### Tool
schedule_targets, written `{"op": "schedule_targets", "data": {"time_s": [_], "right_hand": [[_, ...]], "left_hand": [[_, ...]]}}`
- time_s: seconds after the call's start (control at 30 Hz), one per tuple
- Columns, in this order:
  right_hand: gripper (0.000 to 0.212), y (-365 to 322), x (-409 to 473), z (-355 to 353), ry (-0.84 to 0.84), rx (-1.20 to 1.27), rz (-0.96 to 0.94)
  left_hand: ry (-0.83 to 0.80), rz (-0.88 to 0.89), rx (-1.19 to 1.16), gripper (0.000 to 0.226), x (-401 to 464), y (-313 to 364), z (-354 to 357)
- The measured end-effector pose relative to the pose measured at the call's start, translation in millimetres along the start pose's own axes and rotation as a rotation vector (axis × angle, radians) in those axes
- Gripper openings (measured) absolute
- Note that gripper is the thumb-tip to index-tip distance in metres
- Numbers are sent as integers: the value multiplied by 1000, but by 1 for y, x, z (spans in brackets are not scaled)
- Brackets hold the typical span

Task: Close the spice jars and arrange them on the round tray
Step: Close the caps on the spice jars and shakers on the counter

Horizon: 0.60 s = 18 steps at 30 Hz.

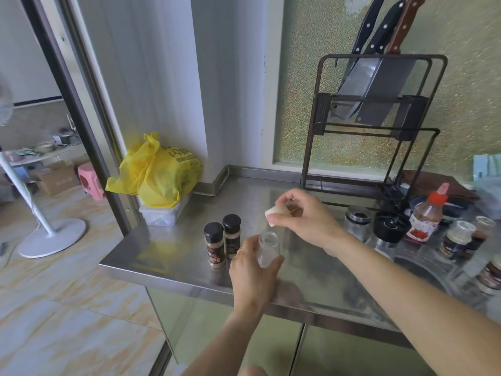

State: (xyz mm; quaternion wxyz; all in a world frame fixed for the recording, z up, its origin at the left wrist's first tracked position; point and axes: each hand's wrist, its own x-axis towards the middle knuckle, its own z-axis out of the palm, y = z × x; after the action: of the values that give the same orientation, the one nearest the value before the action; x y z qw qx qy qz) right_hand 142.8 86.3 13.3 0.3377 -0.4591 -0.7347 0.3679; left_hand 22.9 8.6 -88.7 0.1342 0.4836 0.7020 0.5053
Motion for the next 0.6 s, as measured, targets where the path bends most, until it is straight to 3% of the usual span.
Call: {"op": "schedule_targets", "data": {"time_s": [0.33, 0.6], "right_hand": [[49, 2, -11, -14, -251, -317, -84], [44, -18, 0, -25, -383, -697, -217]], "left_hand": [[20, 39, -109, 56, -9, 4, 13], [56, 180, -91, 54, 0, 1, 18]]}}
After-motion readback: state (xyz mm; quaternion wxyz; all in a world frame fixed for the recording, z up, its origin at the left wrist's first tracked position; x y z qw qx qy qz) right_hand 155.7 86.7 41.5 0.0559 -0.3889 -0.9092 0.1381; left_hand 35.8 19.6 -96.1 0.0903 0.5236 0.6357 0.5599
